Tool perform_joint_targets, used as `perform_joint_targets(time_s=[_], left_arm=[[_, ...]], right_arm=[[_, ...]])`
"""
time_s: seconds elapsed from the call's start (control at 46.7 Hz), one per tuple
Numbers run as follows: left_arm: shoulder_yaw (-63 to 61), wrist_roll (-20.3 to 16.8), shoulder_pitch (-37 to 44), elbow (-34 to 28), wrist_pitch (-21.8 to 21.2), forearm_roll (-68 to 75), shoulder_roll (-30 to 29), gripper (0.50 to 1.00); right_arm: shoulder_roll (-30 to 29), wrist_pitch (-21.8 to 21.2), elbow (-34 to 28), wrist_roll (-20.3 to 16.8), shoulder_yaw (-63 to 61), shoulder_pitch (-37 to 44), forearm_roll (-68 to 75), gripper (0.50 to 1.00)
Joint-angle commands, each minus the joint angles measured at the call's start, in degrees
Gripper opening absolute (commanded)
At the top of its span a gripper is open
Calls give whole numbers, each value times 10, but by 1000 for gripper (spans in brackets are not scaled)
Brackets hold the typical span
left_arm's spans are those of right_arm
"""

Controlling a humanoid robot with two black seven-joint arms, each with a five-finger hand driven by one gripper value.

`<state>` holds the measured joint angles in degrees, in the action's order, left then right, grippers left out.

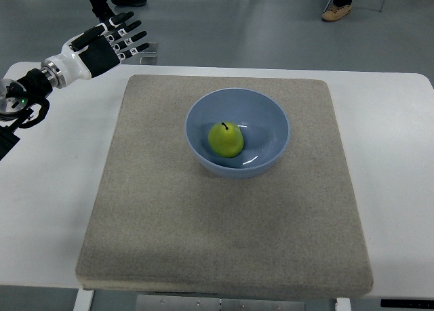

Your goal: Place pear in bowl with left hand

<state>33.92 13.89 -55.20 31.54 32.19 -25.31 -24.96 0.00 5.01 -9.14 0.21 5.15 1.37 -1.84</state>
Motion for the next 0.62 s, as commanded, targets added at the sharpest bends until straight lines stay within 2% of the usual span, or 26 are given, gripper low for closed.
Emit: perform_joint_targets(time_s=[0.0, 0.6], left_arm=[[-1, 0, 0, 0, 1, 1, 0, 994], [-1, -1, 0, -4, 2, 2, 4, 994]], right_arm=[[0, 0, 0, 0, -1, 0, 0, 926], [0, 0, -1, 0, 3, -1, -3, 924]])
